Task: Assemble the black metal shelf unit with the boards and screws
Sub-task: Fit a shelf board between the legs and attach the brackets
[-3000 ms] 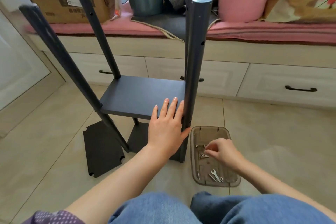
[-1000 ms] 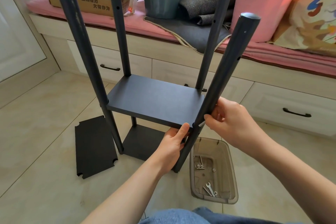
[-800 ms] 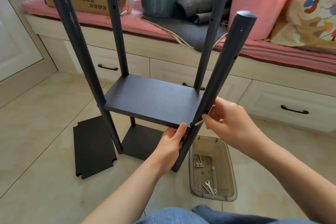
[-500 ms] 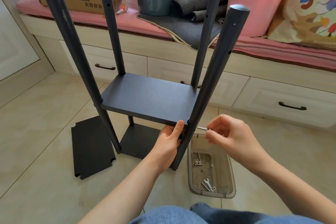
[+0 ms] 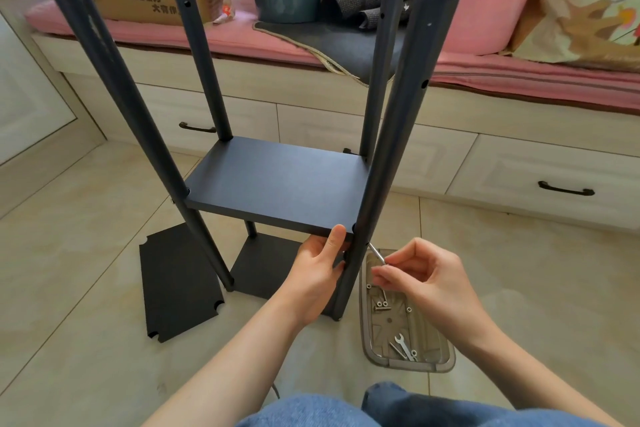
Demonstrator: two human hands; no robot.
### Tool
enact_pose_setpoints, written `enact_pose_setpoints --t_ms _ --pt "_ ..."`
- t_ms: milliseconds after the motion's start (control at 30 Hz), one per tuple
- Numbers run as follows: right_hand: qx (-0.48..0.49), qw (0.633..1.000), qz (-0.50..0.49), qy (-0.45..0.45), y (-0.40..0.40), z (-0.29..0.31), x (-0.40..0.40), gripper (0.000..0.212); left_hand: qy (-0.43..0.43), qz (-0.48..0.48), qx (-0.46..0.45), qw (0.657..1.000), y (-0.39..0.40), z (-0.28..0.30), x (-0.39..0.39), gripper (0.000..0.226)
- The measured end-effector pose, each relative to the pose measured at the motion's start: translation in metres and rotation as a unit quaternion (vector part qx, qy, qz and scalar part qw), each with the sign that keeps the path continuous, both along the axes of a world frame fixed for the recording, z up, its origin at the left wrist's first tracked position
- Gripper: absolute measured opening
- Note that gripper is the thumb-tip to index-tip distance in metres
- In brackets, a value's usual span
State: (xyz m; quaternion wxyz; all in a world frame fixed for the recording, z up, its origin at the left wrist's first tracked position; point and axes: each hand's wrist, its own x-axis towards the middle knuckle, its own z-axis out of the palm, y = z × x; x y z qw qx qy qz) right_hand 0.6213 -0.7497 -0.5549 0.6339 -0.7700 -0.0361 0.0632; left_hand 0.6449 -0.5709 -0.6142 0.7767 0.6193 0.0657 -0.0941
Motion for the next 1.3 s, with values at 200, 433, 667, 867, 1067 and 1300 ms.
enact_pose_setpoints --t_ms 200,433,667,867,1067,1300 --pt "0.011 1.000 0.014 -0.024 0.001 -0.005 -0.003 0.024 0.000 0.000 -0.009 1.000 -0.001 -0.001 0.000 0.062" --pt "0.011 0.999 0.014 -0.029 0.002 -0.016 0.001 0.013 0.004 0.004 0.000 1.000 -0.001 -0.001 0.000 0.052" --pt "0.004 0.999 0.001 -0.050 0.002 -0.021 0.002 0.010 0.007 0.006 -0.002 1.000 -0.002 0.000 -0.001 0.048" --pt "-0.030 0.993 0.005 -0.114 0.005 -0.020 0.001 0.013 0.004 0.008 -0.017 1.000 -0.004 0.003 -0.003 0.053" --pt "-0.039 0.992 0.007 -0.121 0.008 -0.019 0.007 0.015 0.001 -0.001 -0.025 1.000 -0.004 0.006 -0.004 0.058" --pt "-0.022 0.994 0.013 -0.106 0.010 -0.022 0.012 0.014 -0.008 0.001 -0.057 0.998 -0.004 0.008 -0.004 0.051"
